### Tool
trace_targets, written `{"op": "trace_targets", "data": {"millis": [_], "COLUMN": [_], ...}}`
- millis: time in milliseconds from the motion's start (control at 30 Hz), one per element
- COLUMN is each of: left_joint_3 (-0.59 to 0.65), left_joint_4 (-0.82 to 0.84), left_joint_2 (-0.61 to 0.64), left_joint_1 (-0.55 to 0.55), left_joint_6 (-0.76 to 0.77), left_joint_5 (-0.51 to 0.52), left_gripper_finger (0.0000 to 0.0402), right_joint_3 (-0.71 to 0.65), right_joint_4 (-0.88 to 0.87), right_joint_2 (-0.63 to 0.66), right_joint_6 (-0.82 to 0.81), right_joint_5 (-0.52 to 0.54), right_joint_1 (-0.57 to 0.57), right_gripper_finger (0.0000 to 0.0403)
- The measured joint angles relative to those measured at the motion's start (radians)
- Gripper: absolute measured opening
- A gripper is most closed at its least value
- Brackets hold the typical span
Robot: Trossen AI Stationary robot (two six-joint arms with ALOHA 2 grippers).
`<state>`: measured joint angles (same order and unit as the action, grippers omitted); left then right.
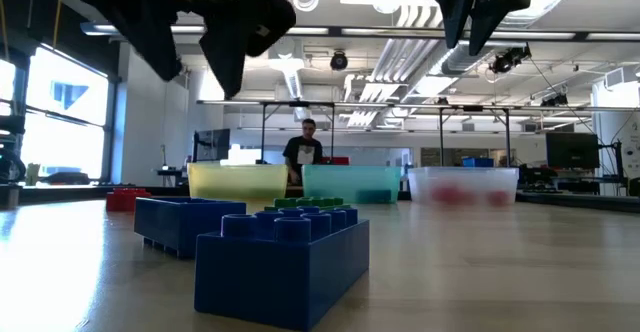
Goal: Sort & place blocks by color
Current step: Put the blue game piece into the blue bin
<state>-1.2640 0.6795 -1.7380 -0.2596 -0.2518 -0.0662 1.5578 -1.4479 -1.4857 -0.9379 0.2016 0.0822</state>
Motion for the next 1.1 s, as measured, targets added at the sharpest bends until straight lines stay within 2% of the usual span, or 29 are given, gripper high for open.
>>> {"op": "trace_targets", "data": {"millis": [433,1100], "left_joint_3": [0.000,0.009], "left_joint_4": [-0.049,-0.079], "left_joint_2": [-0.125,-0.160], "left_joint_1": [-0.045,-0.070], "left_joint_6": [0.025,0.032], "left_joint_5": [0.029,0.032], "left_gripper_finger": [0.0203,0.0203], "right_joint_3": [-0.002,-0.002], "right_joint_4": [0.002,0.024], "right_joint_2": [0.000,0.000], "right_joint_6": [0.000,-0.004], "right_joint_5": [0.000,0.001], "right_joint_1": [0.000,0.000], "right_gripper_finger": [0.0204,0.0204]}}
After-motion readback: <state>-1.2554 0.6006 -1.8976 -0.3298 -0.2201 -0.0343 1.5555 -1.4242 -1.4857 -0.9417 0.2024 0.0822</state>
